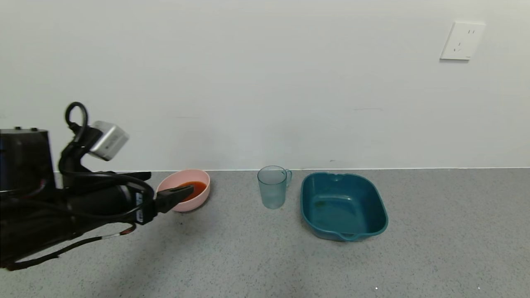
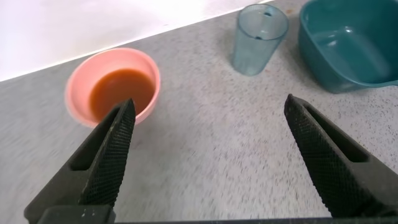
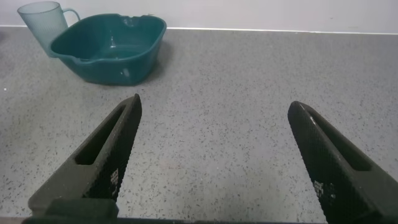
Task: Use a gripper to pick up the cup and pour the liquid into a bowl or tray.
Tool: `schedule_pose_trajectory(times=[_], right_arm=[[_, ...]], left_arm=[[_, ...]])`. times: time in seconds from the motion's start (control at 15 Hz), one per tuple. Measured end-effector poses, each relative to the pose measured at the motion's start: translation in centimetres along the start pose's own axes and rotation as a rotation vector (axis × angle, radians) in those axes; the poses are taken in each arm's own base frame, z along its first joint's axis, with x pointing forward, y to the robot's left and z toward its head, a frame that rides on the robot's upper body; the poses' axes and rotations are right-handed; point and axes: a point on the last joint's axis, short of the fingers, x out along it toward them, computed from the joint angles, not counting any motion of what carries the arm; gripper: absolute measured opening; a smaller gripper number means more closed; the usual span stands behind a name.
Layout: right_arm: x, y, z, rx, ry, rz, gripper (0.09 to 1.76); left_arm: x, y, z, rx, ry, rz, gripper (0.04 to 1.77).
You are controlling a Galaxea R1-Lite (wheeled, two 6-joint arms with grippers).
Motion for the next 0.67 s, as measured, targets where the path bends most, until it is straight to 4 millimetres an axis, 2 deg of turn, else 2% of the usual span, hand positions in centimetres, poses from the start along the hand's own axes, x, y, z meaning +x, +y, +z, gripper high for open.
schedule_pose_trajectory(times=[0.27, 0.47, 0.67], right_arm=[[0.0, 0.0, 0.0, 0.000, 0.000, 0.000, 1.71], [0.0, 0.0, 0.0, 0.000, 0.000, 0.000, 1.71], [0.0, 0.0, 0.0, 0.000, 0.000, 0.000, 1.71]], left_arm=[[-7.4, 0.4, -0.1, -0.023, -0.061, 0.096, 1.72], [-12.7, -0.4, -1.1, -0.023, -0.117, 0.132, 1.72], [-16.7, -1.5, -2.6, -0.014, -0.174, 0.146, 1.72]])
